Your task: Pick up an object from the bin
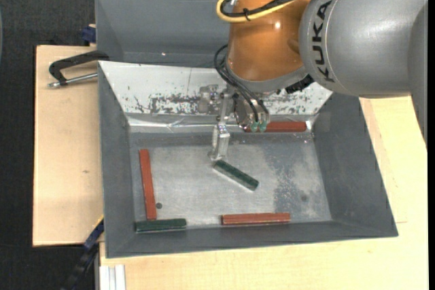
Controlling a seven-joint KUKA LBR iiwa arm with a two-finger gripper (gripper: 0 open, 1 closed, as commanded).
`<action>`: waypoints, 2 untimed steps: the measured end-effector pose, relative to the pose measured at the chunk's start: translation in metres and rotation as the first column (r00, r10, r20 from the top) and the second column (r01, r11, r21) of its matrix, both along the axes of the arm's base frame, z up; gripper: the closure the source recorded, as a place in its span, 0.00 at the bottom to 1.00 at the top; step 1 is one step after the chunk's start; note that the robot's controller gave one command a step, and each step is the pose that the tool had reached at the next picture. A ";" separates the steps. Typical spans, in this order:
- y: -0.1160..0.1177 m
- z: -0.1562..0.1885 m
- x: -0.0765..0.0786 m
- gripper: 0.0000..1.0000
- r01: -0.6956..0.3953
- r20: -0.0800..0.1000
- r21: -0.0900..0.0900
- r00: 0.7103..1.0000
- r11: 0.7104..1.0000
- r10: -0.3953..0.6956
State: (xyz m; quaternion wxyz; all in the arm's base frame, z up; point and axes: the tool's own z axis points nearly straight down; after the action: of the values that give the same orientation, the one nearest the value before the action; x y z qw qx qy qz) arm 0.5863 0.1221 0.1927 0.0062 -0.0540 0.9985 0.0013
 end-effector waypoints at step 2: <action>-0.011 -0.121 -0.007 0.00 0.117 -0.011 -0.001 0.993 0.993 -0.117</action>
Offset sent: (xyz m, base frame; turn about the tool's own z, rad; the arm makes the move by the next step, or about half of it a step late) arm 0.0000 0.0000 0.0000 0.0000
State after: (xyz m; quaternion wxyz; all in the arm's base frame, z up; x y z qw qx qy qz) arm 0.5790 0.1108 0.0721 0.0009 0.0046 1.0000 0.0010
